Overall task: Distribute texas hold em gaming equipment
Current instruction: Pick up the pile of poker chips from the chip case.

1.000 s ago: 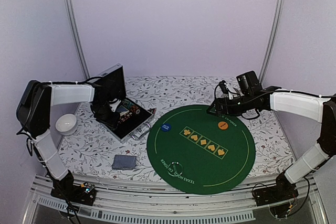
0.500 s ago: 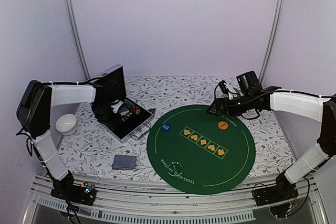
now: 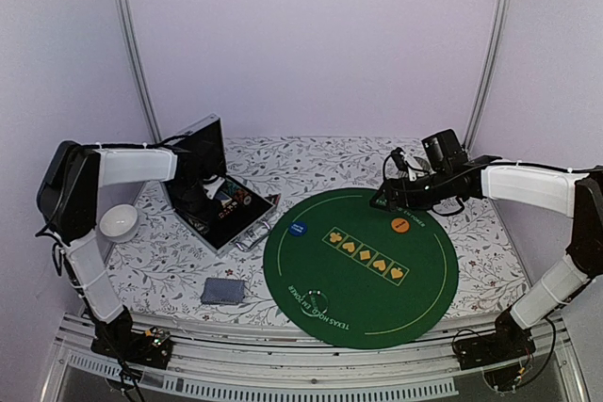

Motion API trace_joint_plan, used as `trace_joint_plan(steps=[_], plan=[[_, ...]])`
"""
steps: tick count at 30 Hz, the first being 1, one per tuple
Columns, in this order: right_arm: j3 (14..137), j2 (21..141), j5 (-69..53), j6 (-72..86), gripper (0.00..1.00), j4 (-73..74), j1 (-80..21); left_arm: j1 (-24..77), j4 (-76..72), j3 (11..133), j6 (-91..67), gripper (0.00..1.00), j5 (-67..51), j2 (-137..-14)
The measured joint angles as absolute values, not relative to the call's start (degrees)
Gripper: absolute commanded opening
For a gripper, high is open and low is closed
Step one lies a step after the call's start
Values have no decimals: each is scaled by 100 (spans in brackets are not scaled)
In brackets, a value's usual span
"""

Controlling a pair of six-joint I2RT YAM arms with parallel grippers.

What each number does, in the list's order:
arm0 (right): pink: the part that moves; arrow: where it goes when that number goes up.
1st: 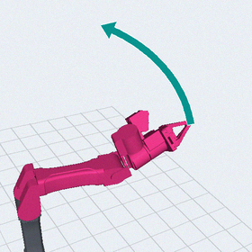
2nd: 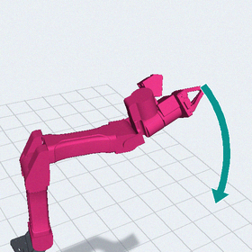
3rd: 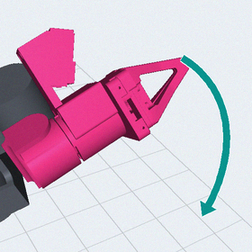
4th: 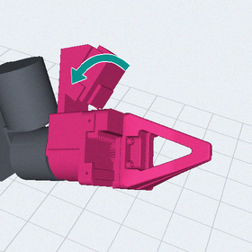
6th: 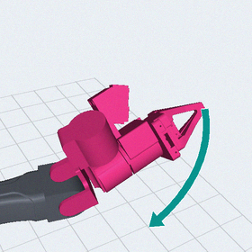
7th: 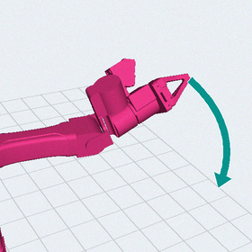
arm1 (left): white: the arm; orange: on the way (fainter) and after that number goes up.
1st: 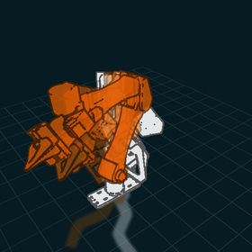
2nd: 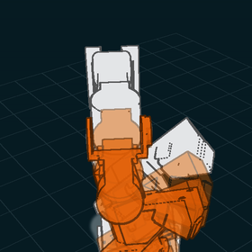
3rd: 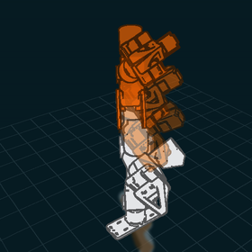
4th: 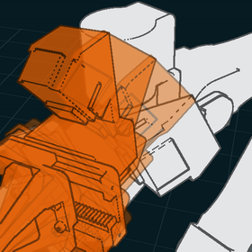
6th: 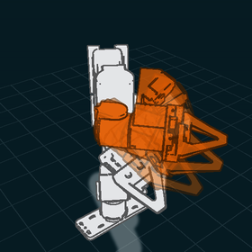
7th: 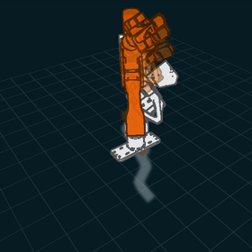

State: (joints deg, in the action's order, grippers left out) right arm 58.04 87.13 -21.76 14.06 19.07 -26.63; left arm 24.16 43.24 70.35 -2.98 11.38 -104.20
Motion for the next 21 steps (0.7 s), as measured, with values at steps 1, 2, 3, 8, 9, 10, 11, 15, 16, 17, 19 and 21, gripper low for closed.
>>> trace_joint_plan(steps=[1, 2, 3, 8, 9, 10, 11, 15, 16, 17, 19, 21], plan=[[5804, 8713, -2178, 1406, 99, 1909, -2663, 2416, 4329, 7035, -298, 51, 1138, -10453], [5804, 8713, -2178, 1404, 99, 1911, -2663, 2416, 4333, 7035, -298, 52, 1140, -10477], [5804, 8713, -2178, 1404, 99, 1909, -2663, 2416, 4342, 7035, -298, 51, 1142, -10495], [5804, 8713, -2178, 1402, 99, 1914, -2663, 2410, 4383, 7035, -301, 51, 1190, -10512], [5804, 8713, -2178, 1400, 99, 1914, -2663, 2408, 4386, 7035, -301, 50, 1190, -10512], [5804, 8713, -2178, 1400, 99, 1914, -2663, 2397, 4386, 7035, -301, 49, 1190, -10512], [5804, 8713, -2178, 1400, 99, 1914, -2663, 2383, 4386, 7035, -301, 47, 1188, -10514], [5804, 8713, -2178, 1389, 99, 1916, -2663, 2331, 4392, 7035, -309, 38, 1210, -10621], [5804, 8713, -2180, 1389, 99, 1916, -2663, 2318, 4397, 7035, -320, 34, 1223, -10654], [5804, 8713, -2180, 1387, 99, 1916, -2663, 2300, 4403, 7035, -322, 28, 1243, -10689], [5804, 8713, -2180, 1385, 99, 1916, -2663, 2285, 4403, 7037, -333, 17, 1229, -10709], [5804, 8713, -2182, 1382, 99, 1918, -2663, 2285, 4410, 7043, -342, 5, 1234, -10707]])
